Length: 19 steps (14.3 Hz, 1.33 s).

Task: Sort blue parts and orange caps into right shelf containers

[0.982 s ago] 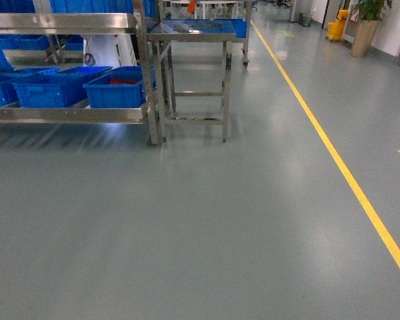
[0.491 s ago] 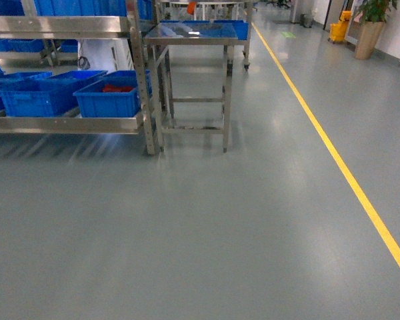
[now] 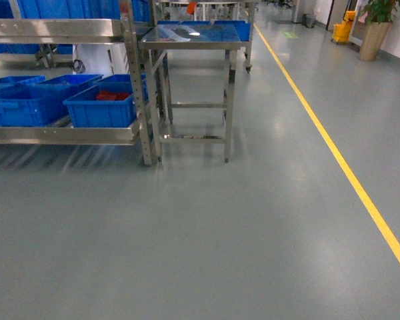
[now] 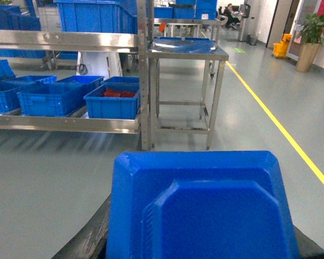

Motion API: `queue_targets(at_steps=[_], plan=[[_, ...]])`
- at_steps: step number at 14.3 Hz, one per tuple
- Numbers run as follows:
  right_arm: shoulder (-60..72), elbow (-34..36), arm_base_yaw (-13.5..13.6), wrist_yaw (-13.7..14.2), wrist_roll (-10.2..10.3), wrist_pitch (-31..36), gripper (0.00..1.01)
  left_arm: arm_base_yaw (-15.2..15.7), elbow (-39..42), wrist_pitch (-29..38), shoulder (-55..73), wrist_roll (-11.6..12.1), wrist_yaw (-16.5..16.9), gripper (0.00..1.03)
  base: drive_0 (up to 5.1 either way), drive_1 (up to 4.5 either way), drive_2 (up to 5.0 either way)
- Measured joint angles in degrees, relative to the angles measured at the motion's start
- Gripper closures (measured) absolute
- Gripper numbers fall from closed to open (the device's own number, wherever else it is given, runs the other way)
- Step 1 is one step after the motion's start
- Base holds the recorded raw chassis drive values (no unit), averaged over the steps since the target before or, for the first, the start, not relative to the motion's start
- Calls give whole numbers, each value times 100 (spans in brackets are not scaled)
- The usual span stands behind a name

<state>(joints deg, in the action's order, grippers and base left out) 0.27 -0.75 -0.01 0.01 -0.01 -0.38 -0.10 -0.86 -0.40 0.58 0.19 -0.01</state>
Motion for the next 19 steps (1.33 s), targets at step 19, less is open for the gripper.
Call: queue_targets(at_steps=[19], plan=[[0,0,0,-4,0,13,56,0,0,2,0,0,-7,59,-1,419,-421]])
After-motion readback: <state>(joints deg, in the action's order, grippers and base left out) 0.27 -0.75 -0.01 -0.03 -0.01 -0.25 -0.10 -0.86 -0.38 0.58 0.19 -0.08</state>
